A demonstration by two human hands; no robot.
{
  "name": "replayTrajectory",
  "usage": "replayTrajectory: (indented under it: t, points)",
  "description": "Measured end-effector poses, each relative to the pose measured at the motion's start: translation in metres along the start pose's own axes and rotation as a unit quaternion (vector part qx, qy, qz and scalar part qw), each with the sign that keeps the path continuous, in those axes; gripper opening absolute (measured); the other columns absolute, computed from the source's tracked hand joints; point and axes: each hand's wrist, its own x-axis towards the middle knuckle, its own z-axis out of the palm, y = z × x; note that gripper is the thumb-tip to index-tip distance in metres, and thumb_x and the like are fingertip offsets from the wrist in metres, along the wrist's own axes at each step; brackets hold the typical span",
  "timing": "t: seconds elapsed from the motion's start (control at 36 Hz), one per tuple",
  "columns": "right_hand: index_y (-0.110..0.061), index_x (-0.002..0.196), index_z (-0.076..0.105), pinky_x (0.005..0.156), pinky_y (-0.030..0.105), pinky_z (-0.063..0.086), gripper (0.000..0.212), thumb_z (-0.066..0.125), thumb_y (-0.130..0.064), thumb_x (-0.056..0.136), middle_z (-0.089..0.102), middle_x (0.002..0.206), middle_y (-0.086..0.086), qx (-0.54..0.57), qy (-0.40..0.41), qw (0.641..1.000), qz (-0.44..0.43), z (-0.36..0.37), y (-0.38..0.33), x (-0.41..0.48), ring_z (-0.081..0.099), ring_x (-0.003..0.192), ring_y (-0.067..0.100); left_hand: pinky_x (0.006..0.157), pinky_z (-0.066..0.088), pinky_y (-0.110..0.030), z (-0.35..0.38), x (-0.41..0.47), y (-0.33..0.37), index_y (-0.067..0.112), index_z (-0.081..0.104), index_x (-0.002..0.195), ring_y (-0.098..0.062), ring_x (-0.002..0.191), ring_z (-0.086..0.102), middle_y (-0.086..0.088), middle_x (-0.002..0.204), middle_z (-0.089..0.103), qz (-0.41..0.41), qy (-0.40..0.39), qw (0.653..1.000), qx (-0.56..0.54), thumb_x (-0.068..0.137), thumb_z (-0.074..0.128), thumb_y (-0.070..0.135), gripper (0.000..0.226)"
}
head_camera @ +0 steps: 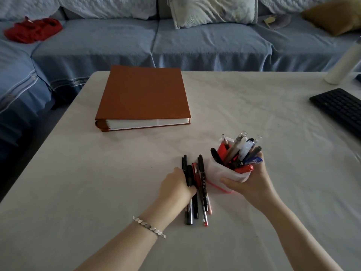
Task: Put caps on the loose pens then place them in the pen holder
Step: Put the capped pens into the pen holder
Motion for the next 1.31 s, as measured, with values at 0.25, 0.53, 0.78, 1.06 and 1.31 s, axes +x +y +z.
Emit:
replayTrajectory:
  t: [0.25, 0.53, 0.78, 1.06, 1.31]
  points:
    - [-0.042, 0.098, 0.036, 0.069, 0.002, 0.042, 0.079, 0.079, 0.009, 0.055, 0.048, 0.101, -0.017, -0.041, 0.013, 0.999, 0.014, 0.0, -0.002, 0.001, 0.049, 0.086, -0.02, 0.069, 0.04, -0.034, -0.011, 0.001, -0.021, 0.005, 0.04, 0.108, -0.032, 0.095, 0.057, -0.015, 0.106, 0.056, 0.013, 0.05, 0.992, 0.114, 0.091, 0.041, 0.006, 0.018]
    - [-0.043, 0.107, 0.038, 0.084, 0.022, 0.05, 0.077, 0.078, -0.015, 0.048, 0.055, 0.11, -0.008, -0.025, 0.003, 0.999, 0.025, 0.0, 0.001, 0.001, 0.056, 0.101, -0.001, 0.078, 0.044, -0.013, -0.058, 0.001, 0.031, 0.022, 0.053, 0.082, -0.005, 0.095, 0.064, 0.008, 0.087, 0.07, 0.151, 0.129, 0.802, -0.564, 0.091, 0.052, 0.018, 0.01]
    - [-0.021, 0.121, 0.038, 0.078, 0.016, 0.05, 0.083, 0.078, -0.012, 0.049, 0.056, 0.112, -0.008, -0.022, 0.002, 0.999, 0.032, -0.001, 0.005, 0.001, 0.056, 0.102, 0.0, 0.083, 0.044, -0.013, -0.047, 0.001, 0.082, 0.023, 0.055, 0.079, -0.016, 0.102, 0.062, 0.009, 0.083, 0.069, 0.196, 0.056, 0.752, -0.626, 0.088, 0.056, 0.014, 0.013]
    - [-0.018, 0.119, 0.038, 0.068, 0.005, 0.046, 0.08, 0.08, 0.004, 0.054, 0.055, 0.103, -0.012, -0.007, 0.01, 1.0, 0.028, 0.001, 0.002, 0.0, 0.054, 0.092, -0.014, 0.073, 0.049, -0.016, -0.04, -0.01, 0.089, 0.019, 0.054, 0.08, -0.014, 0.083, 0.066, -0.004, 0.083, 0.069, 0.286, 0.049, 0.775, -0.561, 0.088, 0.056, 0.01, 0.012]
    - [-0.015, 0.114, 0.032, 0.061, -0.001, 0.042, 0.078, 0.071, 0.023, 0.057, 0.049, 0.097, -0.014, 0.009, 0.017, 0.999, 0.026, 0.003, -0.003, -0.002, 0.052, 0.082, -0.024, 0.083, 0.049, -0.018, -0.031, 0.002, 0.083, 0.024, 0.06, 0.094, -0.009, 0.088, 0.064, -0.001, 0.093, 0.068, 0.226, 0.116, 0.88, -0.401, 0.072, 0.072, 0.006, 0.031]
